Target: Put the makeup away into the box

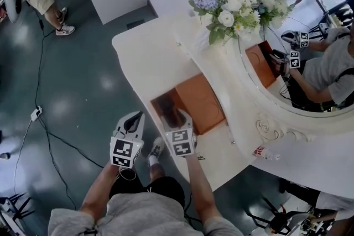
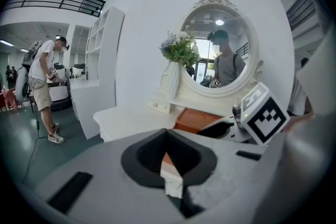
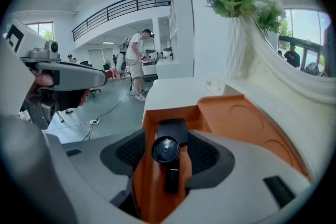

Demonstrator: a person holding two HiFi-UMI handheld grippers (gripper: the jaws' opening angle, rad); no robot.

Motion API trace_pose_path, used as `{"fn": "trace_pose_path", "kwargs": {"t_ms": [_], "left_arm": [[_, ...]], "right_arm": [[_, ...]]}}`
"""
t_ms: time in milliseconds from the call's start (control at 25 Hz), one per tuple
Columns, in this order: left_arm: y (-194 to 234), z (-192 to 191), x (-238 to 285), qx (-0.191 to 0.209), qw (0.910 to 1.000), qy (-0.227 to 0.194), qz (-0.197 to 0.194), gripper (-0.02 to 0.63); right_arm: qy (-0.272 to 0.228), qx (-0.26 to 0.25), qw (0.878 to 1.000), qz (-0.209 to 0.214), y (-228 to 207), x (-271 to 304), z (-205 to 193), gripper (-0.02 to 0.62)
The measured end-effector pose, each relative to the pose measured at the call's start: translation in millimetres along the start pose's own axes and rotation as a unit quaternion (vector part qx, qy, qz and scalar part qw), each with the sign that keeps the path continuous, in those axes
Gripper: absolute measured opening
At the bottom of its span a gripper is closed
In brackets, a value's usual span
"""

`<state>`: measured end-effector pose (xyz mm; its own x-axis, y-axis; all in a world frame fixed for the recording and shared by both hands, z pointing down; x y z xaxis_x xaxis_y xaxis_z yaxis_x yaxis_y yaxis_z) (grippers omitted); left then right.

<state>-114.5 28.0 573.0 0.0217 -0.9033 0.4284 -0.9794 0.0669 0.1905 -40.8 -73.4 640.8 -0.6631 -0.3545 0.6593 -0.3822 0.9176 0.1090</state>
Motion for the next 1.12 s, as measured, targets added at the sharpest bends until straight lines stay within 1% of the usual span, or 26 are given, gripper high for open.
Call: {"fn": "trace_pose_path", "kwargs": {"t_ms": [120,320,440,560,680,840,1000,1120], "left_arm": [[2.2,10.5,-4.6,0.014,0.9999,-0.006,-0.008,0.000],[-1.0,44.7,-16.8,0.045,0.9982,-0.023,-0.032,0.000],[-5.9,62.2,-21.7,0.066,0.9960,-0.029,-0.053,0.000],[-14.7,80.8,-25.5,0.091,0.9919,-0.037,-0.080,0.000],[-27.6,98.4,-29.0,0.112,0.9865,-0.049,-0.109,0.000],[-47.5,117.3,-30.2,0.136,0.9768,-0.065,-0.152,0.000],[-68.2,129.5,-31.9,0.157,0.9654,-0.077,-0.194,0.000],[-82.5,132.7,-35.9,0.166,0.9576,-0.084,-0.220,0.000]], "right_arm": [[-0.016,0.008,1.000,-0.020,-4.4,-9.4,13.6,0.242],[-0.044,0.032,0.997,-0.061,-12.3,-32.9,36.3,0.242],[-0.063,0.052,0.993,-0.090,-20.4,-52.0,48.1,0.242],[-0.085,0.071,0.986,-0.126,-29.9,-75.0,57.5,0.242],[-0.108,0.088,0.977,-0.163,-38.5,-104.1,65.5,0.241],[-0.132,0.108,0.963,-0.210,-48.4,-144.6,69.6,0.236],[-0.156,0.128,0.943,-0.266,-56.9,-184.0,67.0,0.201],[-0.168,0.138,0.928,-0.301,-55.5,-209.4,61.2,0.170]]}}
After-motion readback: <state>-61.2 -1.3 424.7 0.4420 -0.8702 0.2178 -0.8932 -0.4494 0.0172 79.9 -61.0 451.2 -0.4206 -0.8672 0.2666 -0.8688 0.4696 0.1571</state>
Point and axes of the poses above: the fingertips, and each gripper's own axes: x forward along the fingers, y to its left, z out of its top, the point moved 3 cm from there along -x, backward along the fingers, and after that the axes turned 15 degrees about -z, right-handed, at the moved point
